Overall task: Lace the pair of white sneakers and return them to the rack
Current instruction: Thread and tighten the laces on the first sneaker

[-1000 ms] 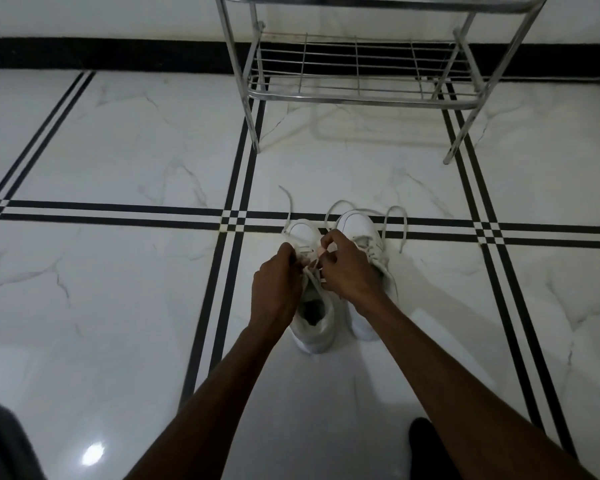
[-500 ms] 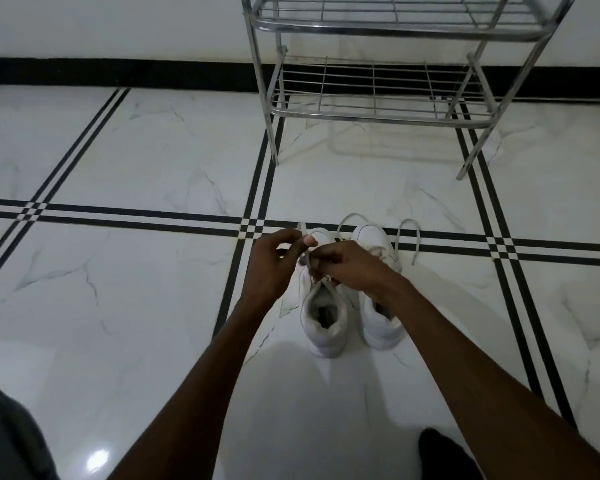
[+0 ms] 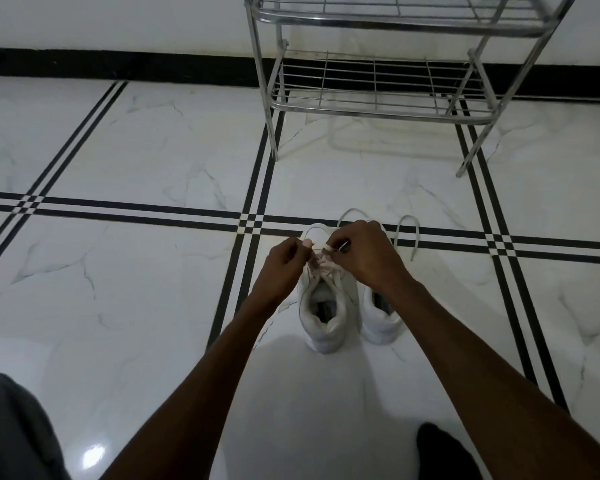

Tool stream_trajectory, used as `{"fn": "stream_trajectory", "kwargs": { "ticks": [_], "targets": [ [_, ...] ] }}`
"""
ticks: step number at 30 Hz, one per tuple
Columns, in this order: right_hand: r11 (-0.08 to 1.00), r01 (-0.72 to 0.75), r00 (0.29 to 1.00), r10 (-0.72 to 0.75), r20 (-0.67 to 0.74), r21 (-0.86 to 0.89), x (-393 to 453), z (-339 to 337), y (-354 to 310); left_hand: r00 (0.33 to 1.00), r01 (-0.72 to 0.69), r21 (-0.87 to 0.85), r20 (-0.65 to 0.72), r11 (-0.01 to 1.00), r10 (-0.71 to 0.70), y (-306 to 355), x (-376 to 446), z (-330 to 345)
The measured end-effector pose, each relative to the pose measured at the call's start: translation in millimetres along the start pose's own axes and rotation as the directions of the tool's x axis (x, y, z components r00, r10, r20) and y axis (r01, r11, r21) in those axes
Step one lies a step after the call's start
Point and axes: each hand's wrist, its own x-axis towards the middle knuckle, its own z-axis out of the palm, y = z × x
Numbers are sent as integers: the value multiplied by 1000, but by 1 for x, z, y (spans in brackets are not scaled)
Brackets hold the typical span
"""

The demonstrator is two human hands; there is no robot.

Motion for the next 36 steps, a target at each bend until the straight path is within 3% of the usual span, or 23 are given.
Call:
{"fn": "stream_trajectory", "kwargs": {
  "ticks": [3, 5, 8, 10, 12, 15, 16, 18, 20, 22, 24, 26, 29, 31, 34, 36],
  "targets": [
    [999, -18, 993, 23, -119, 41, -2, 7, 0, 1000, 10, 2, -11, 1000, -10, -2, -1, 4],
    [970, -76, 988, 105, -114, 230, -1, 8, 1, 998, -38, 95, -42, 995, 42, -8, 4, 1],
    [837, -194, 971, 237, -20, 512, -1, 10, 5, 991, -78, 439, -60, 895, 117, -24, 13, -7],
    [769, -227, 963, 267, 23, 598, -3, 9, 5, 986, 4, 564, -141, 826, 91, -29, 14, -14],
    [704, -257, 955, 289, 63, 662, -3, 7, 6, 974, 52, 448, -220, 893, 54, -25, 9, -20],
    [610, -330, 936, 312, 165, 721, -1, 7, 5, 987, -6, -38, -161, 999, 0, -5, 0, -32],
    [615, -353, 929, 319, 187, 705, 1, 8, 6, 991, -17, -150, -133, 989, -3, -1, 0, -34],
    [736, -383, 919, 366, 148, 559, 7, 8, 15, 985, -25, -138, -175, 990, 1, 0, 1, -40],
    [909, -373, 921, 387, -44, 185, 9, 11, 39, 956, 10, 82, -293, 997, 15, -18, -1, -52],
    [909, -383, 915, 349, -204, -165, 3, 17, 67, 911, 171, 356, -413, 919, -9, -49, -10, -68],
    [874, -402, 908, 344, -237, -272, -6, 23, 80, 875, 362, 467, -470, 807, -121, -77, -24, -77],
    [902, -357, 922, 297, -249, -243, -9, 26, 77, 865, 417, 468, -466, 779, -183, -88, -28, -74],
    [930, -311, 929, 255, -268, -197, -11, 18, 58, 892, 320, 491, -444, 811, -84, -89, -21, -61],
    [950, -231, 963, 192, -191, -210, -13, 15, 51, 917, 200, 539, -398, 818, 39, -80, -18, -48],
    [970, -27, 999, 37, 35, -242, -13, 23, 47, 980, -35, 448, -160, 893, 118, -57, -14, -20],
    [948, 5, 993, 34, 115, -319, -12, 29, 42, 991, -107, 379, -36, 919, 130, -47, -10, -3]
  ]
}}
